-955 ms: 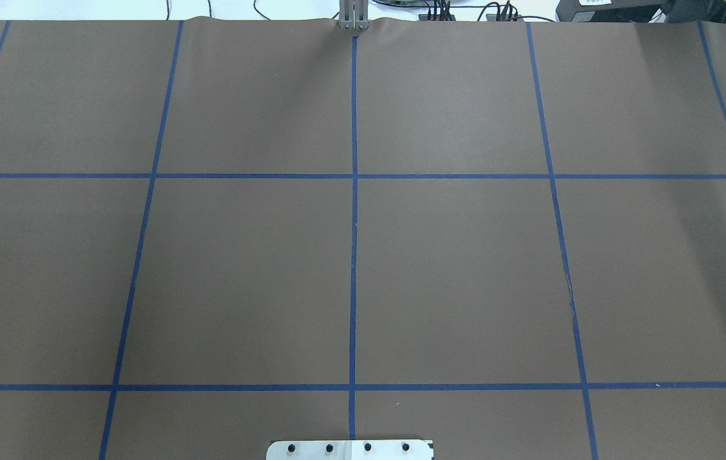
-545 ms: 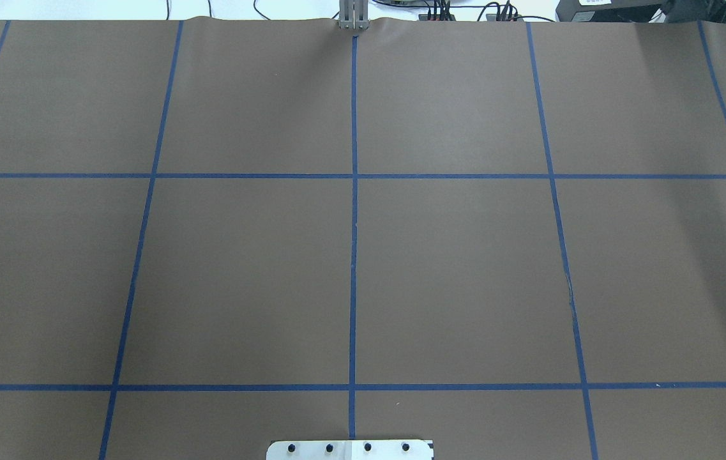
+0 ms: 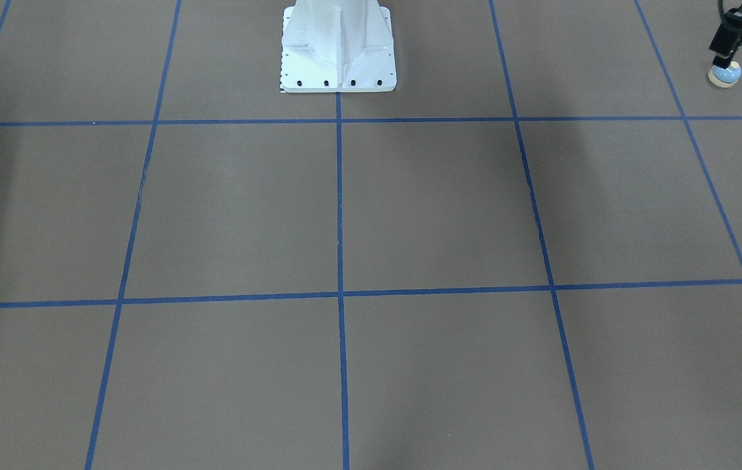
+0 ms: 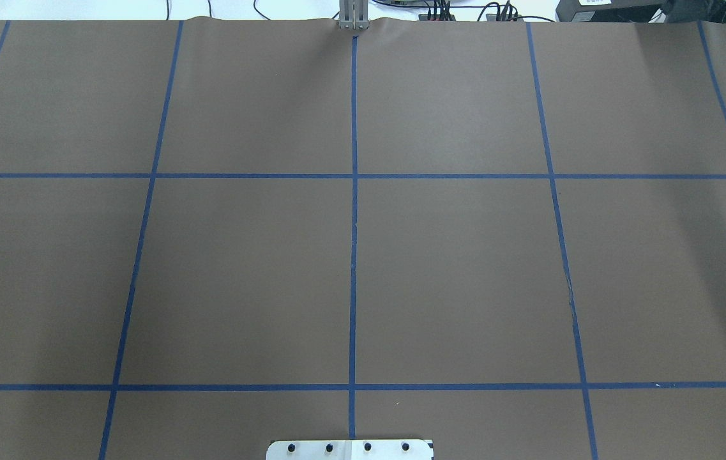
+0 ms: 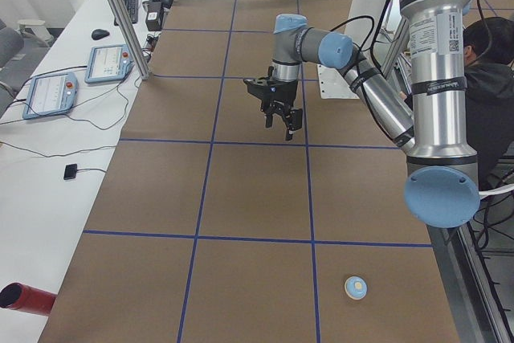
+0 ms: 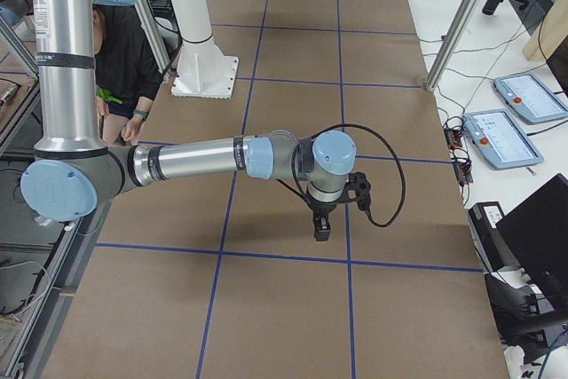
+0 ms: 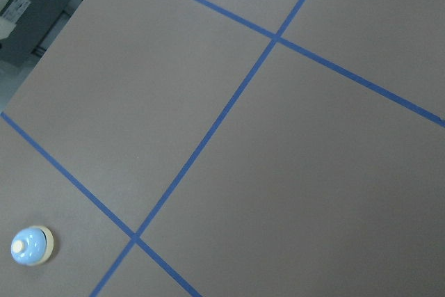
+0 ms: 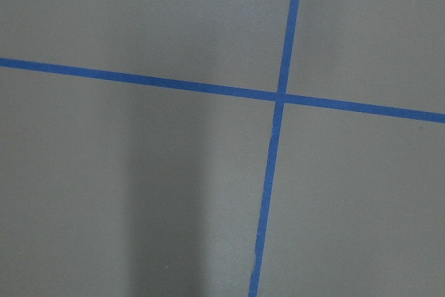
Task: Place and press bell with both arms
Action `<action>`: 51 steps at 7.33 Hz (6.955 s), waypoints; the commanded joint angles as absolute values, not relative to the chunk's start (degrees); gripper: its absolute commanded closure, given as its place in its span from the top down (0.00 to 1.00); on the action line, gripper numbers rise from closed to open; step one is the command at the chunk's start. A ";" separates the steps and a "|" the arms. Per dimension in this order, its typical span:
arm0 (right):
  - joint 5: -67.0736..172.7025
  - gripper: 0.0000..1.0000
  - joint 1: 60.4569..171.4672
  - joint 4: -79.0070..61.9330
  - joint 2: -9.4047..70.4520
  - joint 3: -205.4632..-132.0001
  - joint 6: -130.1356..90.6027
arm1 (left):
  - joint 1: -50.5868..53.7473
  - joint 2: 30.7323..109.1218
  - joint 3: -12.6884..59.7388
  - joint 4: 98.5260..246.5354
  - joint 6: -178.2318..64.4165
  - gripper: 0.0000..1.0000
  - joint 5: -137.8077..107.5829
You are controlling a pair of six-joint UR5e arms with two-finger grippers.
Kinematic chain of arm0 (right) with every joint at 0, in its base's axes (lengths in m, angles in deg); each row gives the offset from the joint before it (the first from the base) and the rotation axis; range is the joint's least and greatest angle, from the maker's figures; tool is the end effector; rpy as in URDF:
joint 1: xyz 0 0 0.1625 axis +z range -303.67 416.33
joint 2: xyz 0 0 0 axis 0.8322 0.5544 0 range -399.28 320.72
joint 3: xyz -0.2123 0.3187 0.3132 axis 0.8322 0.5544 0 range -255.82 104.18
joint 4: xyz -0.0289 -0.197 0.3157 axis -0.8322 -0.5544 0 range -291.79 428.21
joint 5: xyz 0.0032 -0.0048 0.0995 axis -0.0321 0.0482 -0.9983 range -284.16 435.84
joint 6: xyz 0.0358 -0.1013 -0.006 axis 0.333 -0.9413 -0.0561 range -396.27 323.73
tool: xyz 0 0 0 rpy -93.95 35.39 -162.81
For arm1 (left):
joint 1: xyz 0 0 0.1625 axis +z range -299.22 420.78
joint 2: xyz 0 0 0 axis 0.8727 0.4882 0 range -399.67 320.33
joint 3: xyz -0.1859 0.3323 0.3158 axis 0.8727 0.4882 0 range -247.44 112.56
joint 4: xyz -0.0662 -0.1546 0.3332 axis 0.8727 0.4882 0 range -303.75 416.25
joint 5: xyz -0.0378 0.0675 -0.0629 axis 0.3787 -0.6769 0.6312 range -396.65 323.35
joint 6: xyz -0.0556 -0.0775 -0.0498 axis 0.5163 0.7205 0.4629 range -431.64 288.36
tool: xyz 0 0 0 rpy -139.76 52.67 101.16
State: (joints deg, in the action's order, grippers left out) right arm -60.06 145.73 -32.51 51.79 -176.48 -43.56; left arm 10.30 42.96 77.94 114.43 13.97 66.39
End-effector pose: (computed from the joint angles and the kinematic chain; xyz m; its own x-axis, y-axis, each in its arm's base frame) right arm 0.0515 -0.4333 0.6760 0.6892 -0.1199 0.7146 0.0987 0.9926 0.0714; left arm 0.1035 -0.2968 0.4668 0.6639 -0.6874 -0.2946 0.6625 0.7233 -0.1946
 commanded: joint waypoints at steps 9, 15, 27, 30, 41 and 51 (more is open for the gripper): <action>-60.13 1.00 145.72 -32.51 52.91 -176.81 -43.65 | 48.73 23.44 53.03 114.21 89.35 1.00 51.68; -59.96 1.00 145.72 -31.64 52.83 -176.64 -43.65 | 61.89 23.35 39.96 127.61 104.04 1.00 58.87; -60.04 1.00 145.72 -31.19 52.83 -176.90 -43.65 | 66.75 18.08 31.78 144.49 107.39 1.00 59.16; -60.04 1.00 145.72 -31.19 52.83 -176.90 -43.65 | 67.89 18.25 30.03 146.15 108.18 1.00 59.07; -60.13 1.00 145.72 -31.28 53.00 -177.69 -43.65 | 72.20 18.60 28.09 146.96 112.31 0.37 59.07; -60.48 1.00 145.98 -31.28 54.31 -179.26 -43.65 | 75.63 1.02 61.87 137.69 113.12 0.00 59.77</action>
